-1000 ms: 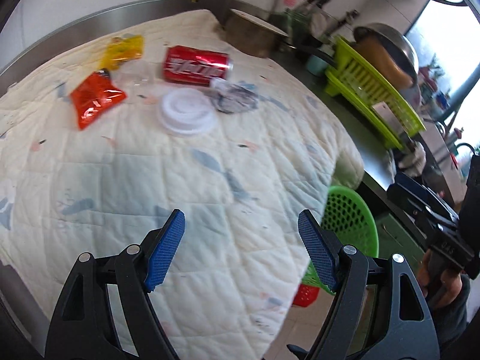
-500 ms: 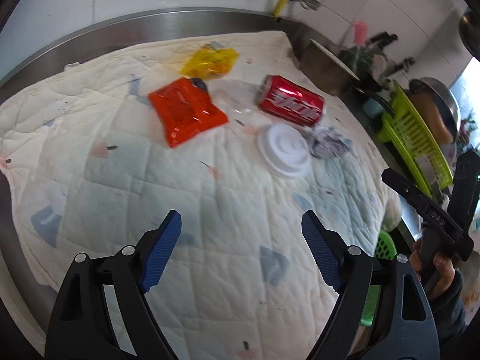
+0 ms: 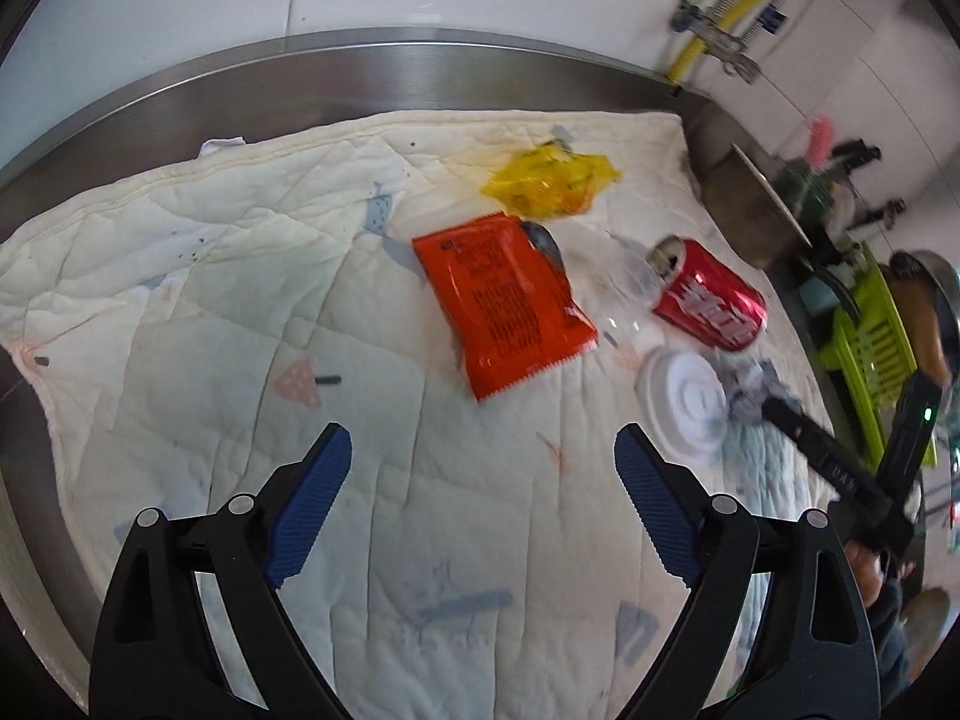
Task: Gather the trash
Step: 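Move both grippers back over the mat toward the crumpled paper and snack packet, then grasp the crumpled blue paper with the right gripper while the left grasps the orange packet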
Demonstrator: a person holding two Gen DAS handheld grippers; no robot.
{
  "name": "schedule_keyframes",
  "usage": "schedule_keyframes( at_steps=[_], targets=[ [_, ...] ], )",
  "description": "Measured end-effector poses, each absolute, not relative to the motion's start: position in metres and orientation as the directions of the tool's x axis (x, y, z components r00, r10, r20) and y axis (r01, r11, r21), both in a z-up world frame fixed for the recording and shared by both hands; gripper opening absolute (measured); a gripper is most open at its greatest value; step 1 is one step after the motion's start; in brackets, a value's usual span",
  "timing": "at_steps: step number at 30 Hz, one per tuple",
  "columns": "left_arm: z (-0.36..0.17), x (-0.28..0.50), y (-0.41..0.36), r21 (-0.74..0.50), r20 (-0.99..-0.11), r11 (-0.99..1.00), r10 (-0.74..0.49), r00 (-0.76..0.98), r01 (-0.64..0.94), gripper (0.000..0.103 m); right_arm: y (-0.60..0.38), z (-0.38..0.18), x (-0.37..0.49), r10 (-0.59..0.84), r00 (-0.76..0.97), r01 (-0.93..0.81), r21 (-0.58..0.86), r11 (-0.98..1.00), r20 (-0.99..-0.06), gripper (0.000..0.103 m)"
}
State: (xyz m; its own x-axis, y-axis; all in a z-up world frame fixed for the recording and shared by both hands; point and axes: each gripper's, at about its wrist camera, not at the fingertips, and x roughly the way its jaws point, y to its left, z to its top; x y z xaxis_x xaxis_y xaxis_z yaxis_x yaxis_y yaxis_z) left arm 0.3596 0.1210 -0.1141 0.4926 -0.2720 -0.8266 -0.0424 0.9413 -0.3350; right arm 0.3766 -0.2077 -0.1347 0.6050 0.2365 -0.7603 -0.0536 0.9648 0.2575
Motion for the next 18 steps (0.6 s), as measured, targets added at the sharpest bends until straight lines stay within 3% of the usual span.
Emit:
schedule_keyframes(
  at_steps=[5,9,18],
  targets=[
    [-0.12,0.391,0.122,-0.366,-0.831,0.925,-0.278,0.483,-0.098,0.089,-0.207,-0.144,0.387,0.242,0.592,-0.053,0.263,0.963,-0.769,0.072],
    [-0.129,0.417,0.122,-0.385,-0.843,0.909,-0.276,0.462,-0.159,0.089,-0.208,-0.151,0.389,0.239,0.582,-0.043,0.264,0.963,-0.777,0.058],
    [-0.148,0.461,0.119,-0.46,-0.853,0.838,-0.326,0.408,-0.292,0.093,-0.21,-0.154,0.386,0.254,0.584,-0.051,0.277,0.959,-0.771,0.053]
  ],
)
